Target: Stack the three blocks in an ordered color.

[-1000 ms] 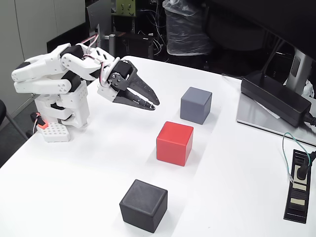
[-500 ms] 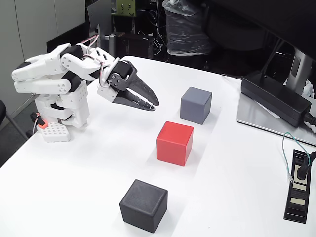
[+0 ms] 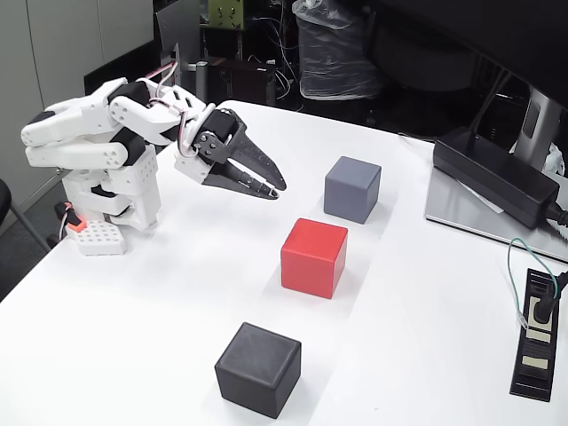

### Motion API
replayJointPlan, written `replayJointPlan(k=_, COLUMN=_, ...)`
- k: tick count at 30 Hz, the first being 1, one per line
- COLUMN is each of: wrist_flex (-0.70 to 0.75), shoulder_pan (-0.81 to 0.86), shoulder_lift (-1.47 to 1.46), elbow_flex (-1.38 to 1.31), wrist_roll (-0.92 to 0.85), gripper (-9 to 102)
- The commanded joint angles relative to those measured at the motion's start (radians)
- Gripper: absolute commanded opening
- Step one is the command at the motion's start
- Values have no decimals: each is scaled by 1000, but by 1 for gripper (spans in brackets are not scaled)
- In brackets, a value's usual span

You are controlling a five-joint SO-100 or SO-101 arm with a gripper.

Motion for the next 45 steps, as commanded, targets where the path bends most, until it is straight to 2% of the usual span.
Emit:
replayJointPlan(k=1, wrist_flex=-9, shoulder_pan=0, shoulder_lift=5, elbow_flex=-3, wrist_roll=0, gripper=4)
replayJointPlan(k=17, wrist_flex=-9, shoulder_pan=3, shoulder_lift=5, elbow_flex=-12, wrist_roll=2, gripper=6)
replayJointPlan(k=28, wrist_flex=5, shoulder_pan=-9, shoulder_lift=3, elbow_flex=-129, wrist_roll=0, gripper=30)
replayJointPlan(k=33, wrist_flex=126, shoulder_pan=-15, shoulder_lift=2, elbow_flex=-304, wrist_roll=0, gripper=30)
replayJointPlan(k=37, wrist_flex=249, shoulder_pan=-104, shoulder_lift=-40, elbow_flex=-492, wrist_roll=2, gripper=31)
replayJointPlan(k=42, wrist_flex=357, shoulder_pan=-253, shoulder_lift=-224, elbow_flex=-729, wrist_roll=14, gripper=31)
replayJointPlan(k=45, wrist_flex=408, shoulder_pan=-291, shoulder_lift=-396, elbow_flex=-871, wrist_roll=91, gripper=31)
